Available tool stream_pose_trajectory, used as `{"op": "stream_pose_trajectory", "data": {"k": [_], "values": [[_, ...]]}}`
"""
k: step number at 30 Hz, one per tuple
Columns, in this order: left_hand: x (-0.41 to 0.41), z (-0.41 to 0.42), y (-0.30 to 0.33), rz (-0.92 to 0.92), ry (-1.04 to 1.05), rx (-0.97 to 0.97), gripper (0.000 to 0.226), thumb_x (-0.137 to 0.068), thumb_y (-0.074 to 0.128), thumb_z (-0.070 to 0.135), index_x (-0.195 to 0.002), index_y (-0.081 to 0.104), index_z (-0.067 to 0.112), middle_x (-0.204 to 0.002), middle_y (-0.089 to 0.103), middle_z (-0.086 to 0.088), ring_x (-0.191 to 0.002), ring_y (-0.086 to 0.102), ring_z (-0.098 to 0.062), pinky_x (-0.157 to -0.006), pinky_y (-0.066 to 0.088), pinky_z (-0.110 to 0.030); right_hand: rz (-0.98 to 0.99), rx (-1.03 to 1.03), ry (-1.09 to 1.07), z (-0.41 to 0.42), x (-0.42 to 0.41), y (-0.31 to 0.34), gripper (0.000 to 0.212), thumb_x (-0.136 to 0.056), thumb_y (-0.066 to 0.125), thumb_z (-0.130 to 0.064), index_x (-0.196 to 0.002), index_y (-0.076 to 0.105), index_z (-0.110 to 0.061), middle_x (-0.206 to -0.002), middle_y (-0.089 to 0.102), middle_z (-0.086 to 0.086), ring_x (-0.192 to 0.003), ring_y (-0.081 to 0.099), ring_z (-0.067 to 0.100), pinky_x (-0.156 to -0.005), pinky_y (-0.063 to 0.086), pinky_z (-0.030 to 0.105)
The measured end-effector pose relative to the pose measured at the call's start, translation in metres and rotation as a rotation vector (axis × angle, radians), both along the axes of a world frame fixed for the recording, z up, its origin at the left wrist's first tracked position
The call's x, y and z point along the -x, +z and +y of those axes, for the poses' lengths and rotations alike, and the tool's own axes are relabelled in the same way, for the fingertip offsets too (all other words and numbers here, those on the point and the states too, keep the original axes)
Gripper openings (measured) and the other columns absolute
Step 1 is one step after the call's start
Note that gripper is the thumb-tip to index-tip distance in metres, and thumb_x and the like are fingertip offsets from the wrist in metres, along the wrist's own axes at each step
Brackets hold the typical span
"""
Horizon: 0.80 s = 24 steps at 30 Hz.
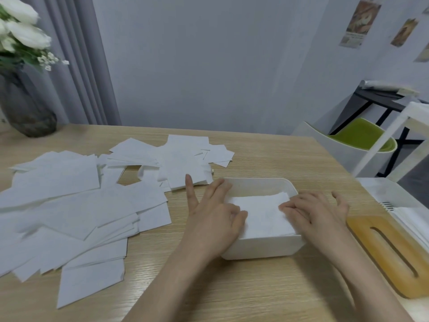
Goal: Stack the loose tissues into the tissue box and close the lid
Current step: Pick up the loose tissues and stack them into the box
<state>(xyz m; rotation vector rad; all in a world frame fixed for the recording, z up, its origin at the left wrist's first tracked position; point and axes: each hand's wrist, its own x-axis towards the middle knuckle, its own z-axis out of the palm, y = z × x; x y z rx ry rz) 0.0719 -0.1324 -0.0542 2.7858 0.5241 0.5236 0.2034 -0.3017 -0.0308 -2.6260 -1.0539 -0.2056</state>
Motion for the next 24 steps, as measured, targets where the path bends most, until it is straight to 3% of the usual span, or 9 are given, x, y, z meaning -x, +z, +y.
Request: {"op": "stream_pose_trajectory", "data": {"k": [2,3,6,9,15,19,21,24], "values": [[0.002,0.002,-0.001,-0.078,-0.015,0.015,0.078,-0.082,0.002,0.061,-0.106,0.074,0.038,-0.159,0.023,0.017,-0.150,-0.002,-0.008,-0.099,-0.042,-0.046,-0.055,-0.042,0.026,-0.002,0.001,-0.003,0.036,-0.093,0.038,-0.051,-0.085,0.071,-0.038,-0.123,0.055,-0.024,-0.129,0.039,0.004,-0.110,0.000,0.038],[0.004,0.003,0.000,-0.133,-0.046,0.039,0.070,-0.087,0.010,0.060,-0.101,0.075,0.038,-0.154,0.034,0.017,-0.149,0.009,-0.009,-0.105,-0.036,-0.047,-0.084,-0.079,0.045,-0.003,0.002,-0.004,0.044,-0.089,0.032,-0.058,-0.084,0.071,-0.039,-0.122,0.051,-0.026,-0.128,0.038,0.001,-0.110,0.001,0.038],[0.008,0.011,-0.009,-0.270,-0.167,0.040,0.050,-0.096,0.034,0.050,-0.081,0.077,0.030,-0.106,0.070,0.019,-0.124,0.052,-0.009,-0.116,-0.012,-0.049,-0.097,-0.170,0.106,-0.005,0.010,-0.005,0.054,-0.087,0.028,-0.062,-0.081,0.073,-0.034,-0.101,0.062,-0.031,-0.112,0.044,-0.007,-0.111,0.000,0.032],[0.011,0.016,-0.013,-0.252,-0.235,-0.002,0.053,-0.098,0.035,0.048,-0.071,0.075,0.026,-0.080,0.069,0.021,-0.103,0.059,-0.006,-0.117,-0.004,-0.047,-0.083,-0.149,0.134,-0.005,0.019,-0.005,0.064,-0.092,0.020,-0.063,-0.073,0.073,-0.031,-0.077,0.069,-0.021,-0.093,0.054,-0.014,-0.109,-0.008,0.017],[0.010,0.018,-0.011,-0.166,-0.260,-0.042,0.063,-0.099,0.026,0.049,-0.071,0.076,0.024,-0.078,0.067,0.017,-0.101,0.054,-0.005,-0.117,-0.008,-0.045,-0.043,-0.190,0.113,-0.006,0.025,-0.013,0.070,-0.096,0.018,-0.059,-0.067,0.075,-0.031,-0.067,0.061,-0.034,-0.104,0.045,-0.022,-0.111,-0.007,0.016],[0.010,0.017,-0.009,-0.144,-0.278,-0.019,0.066,-0.097,0.021,0.053,-0.078,0.078,0.025,-0.084,0.068,0.015,-0.108,0.051,-0.005,-0.117,-0.013,-0.045,-0.029,-0.154,0.097,-0.004,0.024,-0.013,0.074,-0.094,0.013,-0.063,-0.064,0.073,-0.032,-0.067,0.060,-0.036,-0.099,0.051,-0.019,-0.112,-0.006,0.020],[0.011,0.017,-0.009,-0.179,-0.298,0.050,0.063,-0.096,0.024,0.055,-0.082,0.078,0.025,-0.094,0.069,0.017,-0.115,0.049,-0.004,-0.117,-0.013,-0.042,-0.060,-0.146,0.072,-0.001,0.026,-0.011,0.070,-0.094,0.014,-0.062,-0.062,0.070,-0.035,-0.069,0.061,-0.034,-0.091,0.055,-0.017,-0.112,-0.005,0.022],[0.020,0.018,-0.015,-0.362,-0.256,0.215,0.041,-0.095,0.042,0.048,-0.091,0.078,0.029,-0.111,0.068,0.015,-0.119,0.051,-0.002,-0.117,-0.002,-0.039,-0.132,-0.270,0.058,0.007,0.034,-0.006,0.052,-0.095,0.026,-0.055,-0.072,0.069,-0.040,-0.083,0.065,-0.028,-0.093,0.056,-0.006,-0.112,0.003,0.029]]}}
